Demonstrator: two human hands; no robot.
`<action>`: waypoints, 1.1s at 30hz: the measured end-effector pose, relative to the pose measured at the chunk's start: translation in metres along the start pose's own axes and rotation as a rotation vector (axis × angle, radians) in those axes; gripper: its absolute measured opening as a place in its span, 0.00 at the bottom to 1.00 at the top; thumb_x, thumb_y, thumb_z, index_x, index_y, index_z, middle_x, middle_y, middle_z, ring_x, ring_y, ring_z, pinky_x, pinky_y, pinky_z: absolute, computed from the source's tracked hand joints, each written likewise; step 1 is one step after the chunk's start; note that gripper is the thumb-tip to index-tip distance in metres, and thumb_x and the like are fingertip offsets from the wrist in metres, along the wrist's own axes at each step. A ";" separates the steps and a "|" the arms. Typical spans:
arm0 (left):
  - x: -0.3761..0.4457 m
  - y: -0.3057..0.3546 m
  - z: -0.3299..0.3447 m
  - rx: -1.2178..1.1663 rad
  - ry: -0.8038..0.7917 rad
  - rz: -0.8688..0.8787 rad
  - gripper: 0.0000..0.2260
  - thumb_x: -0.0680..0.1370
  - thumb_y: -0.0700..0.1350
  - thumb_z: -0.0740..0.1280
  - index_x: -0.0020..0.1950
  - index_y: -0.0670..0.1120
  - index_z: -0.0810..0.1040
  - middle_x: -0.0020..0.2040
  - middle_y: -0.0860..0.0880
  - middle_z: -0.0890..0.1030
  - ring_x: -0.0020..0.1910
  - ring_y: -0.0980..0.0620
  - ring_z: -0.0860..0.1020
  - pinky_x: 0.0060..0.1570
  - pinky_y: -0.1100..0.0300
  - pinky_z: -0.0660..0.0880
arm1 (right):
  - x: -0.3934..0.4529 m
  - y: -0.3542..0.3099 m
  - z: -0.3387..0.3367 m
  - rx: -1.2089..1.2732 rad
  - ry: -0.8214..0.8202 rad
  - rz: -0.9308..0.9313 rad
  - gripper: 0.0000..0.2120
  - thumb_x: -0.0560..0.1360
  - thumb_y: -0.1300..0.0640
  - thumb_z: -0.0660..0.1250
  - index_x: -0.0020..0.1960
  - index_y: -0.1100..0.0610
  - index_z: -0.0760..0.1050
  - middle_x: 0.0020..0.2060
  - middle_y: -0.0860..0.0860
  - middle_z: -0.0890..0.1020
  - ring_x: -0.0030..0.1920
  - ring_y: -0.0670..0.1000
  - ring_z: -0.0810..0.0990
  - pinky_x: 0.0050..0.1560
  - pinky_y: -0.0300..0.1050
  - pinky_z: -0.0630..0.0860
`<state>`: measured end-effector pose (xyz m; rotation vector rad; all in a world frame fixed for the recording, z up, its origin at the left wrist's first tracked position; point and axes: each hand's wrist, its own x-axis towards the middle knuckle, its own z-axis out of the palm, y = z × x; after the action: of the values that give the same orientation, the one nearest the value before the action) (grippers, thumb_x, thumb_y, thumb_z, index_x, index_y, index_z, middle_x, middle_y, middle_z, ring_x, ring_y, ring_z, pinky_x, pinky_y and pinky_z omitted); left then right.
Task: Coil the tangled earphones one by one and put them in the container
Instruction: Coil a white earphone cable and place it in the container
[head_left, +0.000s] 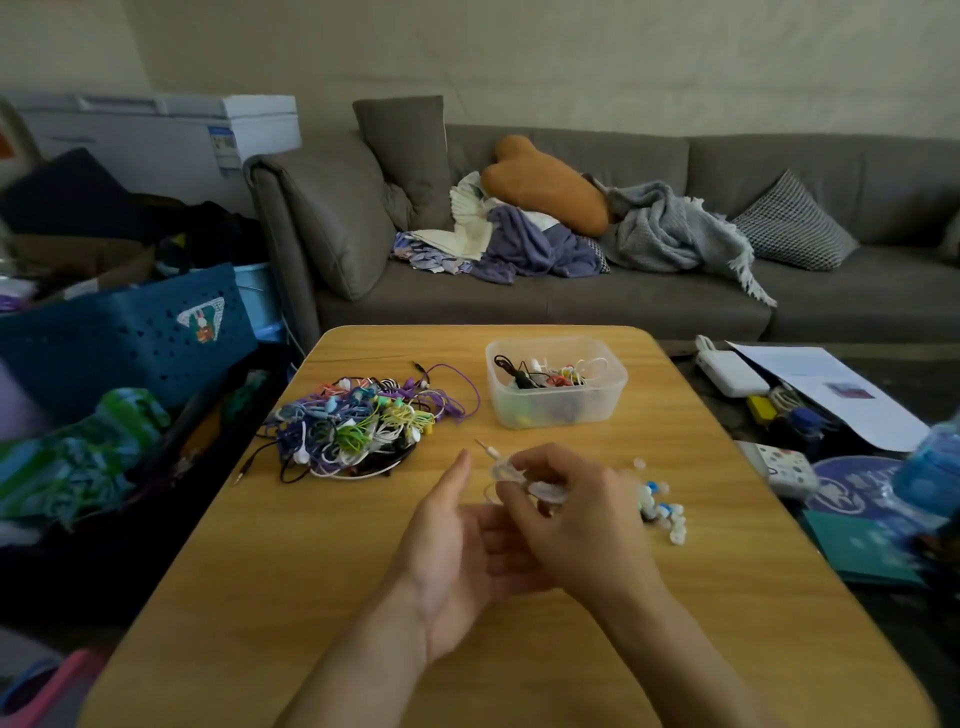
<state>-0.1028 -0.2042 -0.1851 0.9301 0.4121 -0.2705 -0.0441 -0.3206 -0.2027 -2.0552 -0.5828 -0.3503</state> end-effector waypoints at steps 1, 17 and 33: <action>0.002 0.000 0.001 -0.049 -0.002 0.004 0.34 0.77 0.66 0.53 0.51 0.37 0.82 0.41 0.39 0.81 0.35 0.44 0.80 0.36 0.55 0.79 | 0.000 -0.003 0.002 -0.017 0.000 -0.032 0.07 0.69 0.56 0.75 0.46 0.47 0.82 0.37 0.40 0.83 0.41 0.40 0.81 0.41 0.34 0.74; 0.014 0.003 -0.008 -0.062 0.376 0.478 0.09 0.82 0.42 0.61 0.54 0.46 0.82 0.51 0.43 0.84 0.51 0.47 0.82 0.47 0.49 0.78 | -0.003 0.001 -0.004 0.005 -0.487 -0.018 0.20 0.75 0.50 0.70 0.65 0.39 0.75 0.44 0.41 0.84 0.45 0.39 0.80 0.45 0.30 0.74; 0.017 -0.011 -0.008 0.511 0.273 0.722 0.08 0.81 0.41 0.62 0.53 0.46 0.80 0.32 0.46 0.77 0.30 0.51 0.71 0.31 0.59 0.70 | 0.007 0.009 -0.006 0.587 -0.347 0.337 0.08 0.78 0.54 0.69 0.56 0.55 0.80 0.36 0.53 0.84 0.36 0.50 0.81 0.38 0.48 0.79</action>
<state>-0.0939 -0.2047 -0.2045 1.5605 0.2314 0.4386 -0.0335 -0.3272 -0.2026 -1.6009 -0.4604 0.3497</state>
